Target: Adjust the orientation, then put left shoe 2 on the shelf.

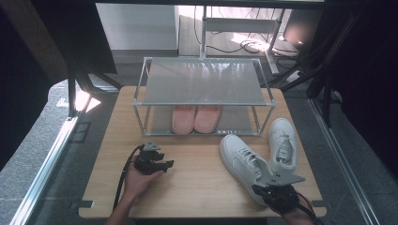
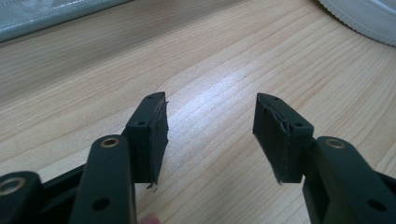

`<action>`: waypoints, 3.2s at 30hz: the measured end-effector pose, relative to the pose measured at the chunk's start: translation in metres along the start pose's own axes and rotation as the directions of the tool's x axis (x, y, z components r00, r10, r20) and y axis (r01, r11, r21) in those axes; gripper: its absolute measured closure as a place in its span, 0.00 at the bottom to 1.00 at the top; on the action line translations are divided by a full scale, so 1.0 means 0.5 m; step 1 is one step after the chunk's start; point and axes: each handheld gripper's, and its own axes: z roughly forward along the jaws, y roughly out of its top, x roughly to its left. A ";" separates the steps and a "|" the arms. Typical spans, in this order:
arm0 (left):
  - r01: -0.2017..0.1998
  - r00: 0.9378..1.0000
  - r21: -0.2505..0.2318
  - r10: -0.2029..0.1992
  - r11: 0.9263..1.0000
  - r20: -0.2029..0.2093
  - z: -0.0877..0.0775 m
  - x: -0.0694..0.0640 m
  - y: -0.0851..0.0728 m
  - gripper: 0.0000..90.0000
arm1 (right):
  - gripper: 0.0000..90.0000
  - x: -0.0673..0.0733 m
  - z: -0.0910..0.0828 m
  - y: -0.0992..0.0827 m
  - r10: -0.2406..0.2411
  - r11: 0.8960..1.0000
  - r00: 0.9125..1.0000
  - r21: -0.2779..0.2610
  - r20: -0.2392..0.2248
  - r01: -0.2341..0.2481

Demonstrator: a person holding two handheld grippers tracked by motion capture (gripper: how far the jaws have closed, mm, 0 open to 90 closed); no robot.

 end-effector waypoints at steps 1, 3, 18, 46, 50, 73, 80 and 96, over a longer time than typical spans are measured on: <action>0.000 1.000 0.001 0.000 1.000 0.000 0.000 0.001 0.000 0.51 | 1.00 -0.002 -0.001 0.000 0.001 1.000 1.000 0.000 -0.002 -0.001; 0.002 1.000 0.001 -0.002 1.000 -0.001 0.001 0.002 -0.001 0.51 | 1.00 -0.006 -0.001 -0.002 0.005 1.000 1.000 -0.002 -0.004 -0.005; 0.003 1.000 0.004 -0.003 1.000 -0.001 0.003 0.002 -0.001 0.51 | 0.96 -0.017 -0.014 0.002 0.016 0.999 0.999 -0.045 -0.033 -0.018; -0.005 1.000 -0.015 0.005 1.000 0.013 -0.006 0.005 0.000 0.48 | 0.63 -0.134 -0.008 0.080 0.073 0.987 0.997 -0.145 -0.016 -0.074; -0.007 1.000 -0.010 0.007 1.000 0.015 -0.005 0.004 0.000 0.48 | 0.60 -0.141 -0.010 0.081 0.080 0.986 0.997 -0.145 -0.008 -0.081; -0.003 1.000 -0.006 0.003 1.000 0.019 -0.002 0.001 0.000 0.47 | 0.58 -0.169 0.004 0.097 0.072 0.996 0.997 -0.058 0.019 -0.071; -0.002 1.000 0.003 0.002 1.000 0.019 0.001 0.003 -0.001 0.47 | 0.58 -0.167 0.023 0.096 0.061 0.998 0.998 -0.021 0.011 -0.061; 0.000 1.000 -0.002 0.000 1.000 0.018 0.000 0.002 -0.001 0.47 | 0.68 -0.164 0.059 0.100 0.037 0.998 0.998 0.057 0.052 -0.040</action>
